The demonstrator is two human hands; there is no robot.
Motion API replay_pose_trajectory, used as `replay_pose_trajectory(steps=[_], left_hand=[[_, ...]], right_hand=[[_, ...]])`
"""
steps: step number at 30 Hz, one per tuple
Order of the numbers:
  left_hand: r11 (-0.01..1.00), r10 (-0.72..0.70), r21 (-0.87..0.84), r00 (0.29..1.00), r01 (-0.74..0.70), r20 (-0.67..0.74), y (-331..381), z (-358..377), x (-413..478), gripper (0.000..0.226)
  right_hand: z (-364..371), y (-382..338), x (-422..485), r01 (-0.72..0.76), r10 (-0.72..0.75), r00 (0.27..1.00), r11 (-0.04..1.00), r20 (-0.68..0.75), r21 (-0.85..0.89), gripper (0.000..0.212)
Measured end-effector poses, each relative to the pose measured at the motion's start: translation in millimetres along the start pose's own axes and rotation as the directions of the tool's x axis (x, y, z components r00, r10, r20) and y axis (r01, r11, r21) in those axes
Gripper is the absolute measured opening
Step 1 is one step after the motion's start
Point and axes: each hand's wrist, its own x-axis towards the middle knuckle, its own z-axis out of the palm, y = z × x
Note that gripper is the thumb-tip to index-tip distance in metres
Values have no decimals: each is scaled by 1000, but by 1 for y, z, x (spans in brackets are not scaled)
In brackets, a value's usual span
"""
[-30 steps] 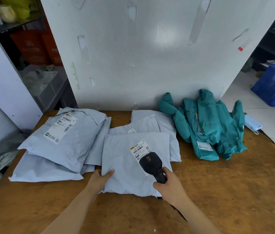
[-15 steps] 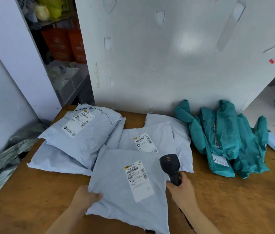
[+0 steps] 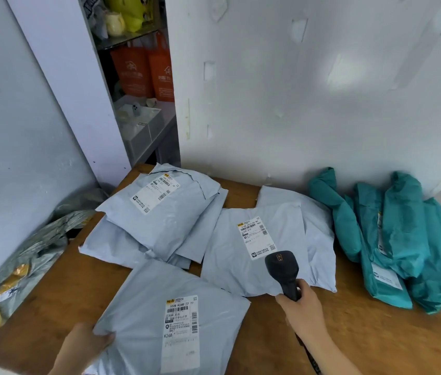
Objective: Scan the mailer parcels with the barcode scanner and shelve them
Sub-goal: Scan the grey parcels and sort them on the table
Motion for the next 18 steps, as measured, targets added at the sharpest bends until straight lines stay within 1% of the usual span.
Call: replay_pose_trajectory(steps=[1, 2, 3, 4, 5, 6, 7, 8, 9, 10, 11, 12, 14, 15, 16, 18], left_hand=[[985, 23, 173, 1000, -21, -12, 8, 3, -1, 58], [954, 91, 293, 994, -68, -67, 20, 6, -6, 60], [924, 204, 354, 970, -146, -133, 35, 9, -11, 56], [896, 343, 363, 919, -257, -194, 54, 14, -24, 51], [863, 480, 303, 842, -403, -247, 75, 22, -33, 47], [813, 582, 214, 771, -541, -258, 96, 33, -42, 44], [760, 646, 112, 726, -640, -234, 118, 45, -47, 40], [736, 672, 39, 723, -676, -159, 139, 57, -51, 37], [736, 675, 4, 735, -677, -64, 158, 72, -52, 34], [754, 656, 5, 754, -657, 37, 175, 86, -51, 27], [778, 624, 4, 773, -629, 116, 189, 100, -47, 15], [809, 581, -17, 796, -587, 171, 198, 110, -45, 9], [866, 499, -75, 841, -495, 208, 209, 128, -35, 17], [889, 458, -97, 868, -448, 193, 212, 134, -30, 29], [902, 427, -145, 888, -406, 173, 213, 139, -26, 38], [904, 385, -283, 900, -322, 205, 218, 145, -24, 50]], right_hand=[[-3, 0, 1, -8, 8, 1000, 1000, -9, 9, 17], [-7, 1, 2, -14, 14, 1000, 1000, -19, 17, 17], [-10, 2, 4, -17, 18, 999, 1000, -32, 24, 17], [-14, 3, 4, -20, 22, 999, 999, -45, 33, 16], [-18, 3, 4, -23, 25, 998, 999, -54, 48, 15], [-23, 3, 3, -26, 30, 998, 997, -61, 66, 14], [-26, 4, 3, -31, 37, 997, 996, -66, 82, 14], [-30, 5, 2, -38, 44, 997, 995, -69, 92, 14], [-34, 5, 1, -42, 49, 996, 994, -69, 103, 15], [-38, 6, -1, -45, 53, 996, 992, -68, 116, 15], [-42, 6, -3, -46, 55, 996, 991, -69, 126, 16], [-45, 8, -4, -47, 57, 996, 990, -74, 132, 17], [-52, 10, -8, -41, 55, 994, 988, -91, 151, 17], [-54, 12, -10, -38, 55, 994, 985, -99, 166, 17], [-57, 13, -12, -37, 56, 993, 983, -103, 182, 17], [-60, 14, -16, -40, 64, 992, 977, -109, 210, 18]])
